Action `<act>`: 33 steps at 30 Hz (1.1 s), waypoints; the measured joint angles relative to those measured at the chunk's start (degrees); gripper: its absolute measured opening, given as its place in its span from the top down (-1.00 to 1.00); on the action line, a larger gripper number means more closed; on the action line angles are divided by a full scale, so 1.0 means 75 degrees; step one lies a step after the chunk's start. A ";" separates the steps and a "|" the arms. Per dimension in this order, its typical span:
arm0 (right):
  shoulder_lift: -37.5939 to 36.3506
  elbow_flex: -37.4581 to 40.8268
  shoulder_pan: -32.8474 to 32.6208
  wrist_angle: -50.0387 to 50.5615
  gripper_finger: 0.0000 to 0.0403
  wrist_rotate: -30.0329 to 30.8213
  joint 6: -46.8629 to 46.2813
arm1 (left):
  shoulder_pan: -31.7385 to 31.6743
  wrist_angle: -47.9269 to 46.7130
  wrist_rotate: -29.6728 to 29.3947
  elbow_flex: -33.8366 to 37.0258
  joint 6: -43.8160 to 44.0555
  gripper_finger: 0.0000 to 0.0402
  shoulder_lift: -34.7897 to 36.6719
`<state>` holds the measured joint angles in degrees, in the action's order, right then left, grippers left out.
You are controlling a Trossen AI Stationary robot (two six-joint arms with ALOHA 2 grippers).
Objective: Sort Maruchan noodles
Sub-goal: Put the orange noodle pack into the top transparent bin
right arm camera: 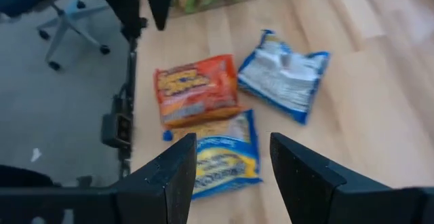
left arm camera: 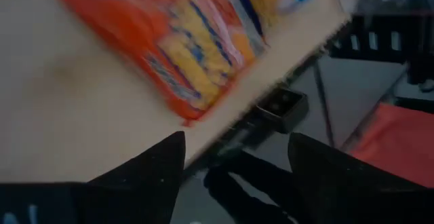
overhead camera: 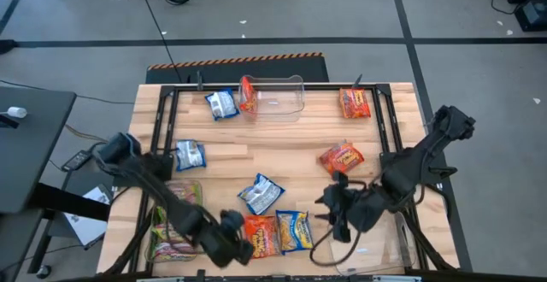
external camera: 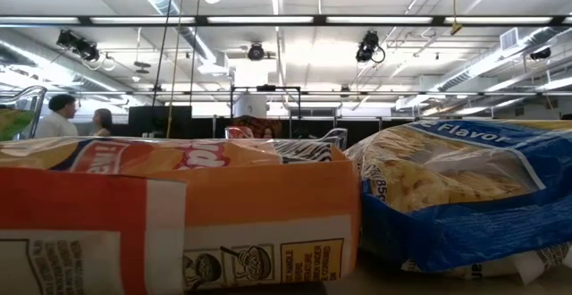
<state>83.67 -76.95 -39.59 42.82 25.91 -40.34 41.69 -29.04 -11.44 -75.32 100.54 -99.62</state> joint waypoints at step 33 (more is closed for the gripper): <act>0.0456 0.0003 -0.0753 -0.0565 0.04 0.0224 -0.2873 | 0.0397 0.0763 -0.1415 -0.0149 0.2267 -0.34 -0.2301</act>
<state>87.09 -76.93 -45.24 38.59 27.59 -61.88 44.66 -23.32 -22.05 -76.43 117.55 -116.87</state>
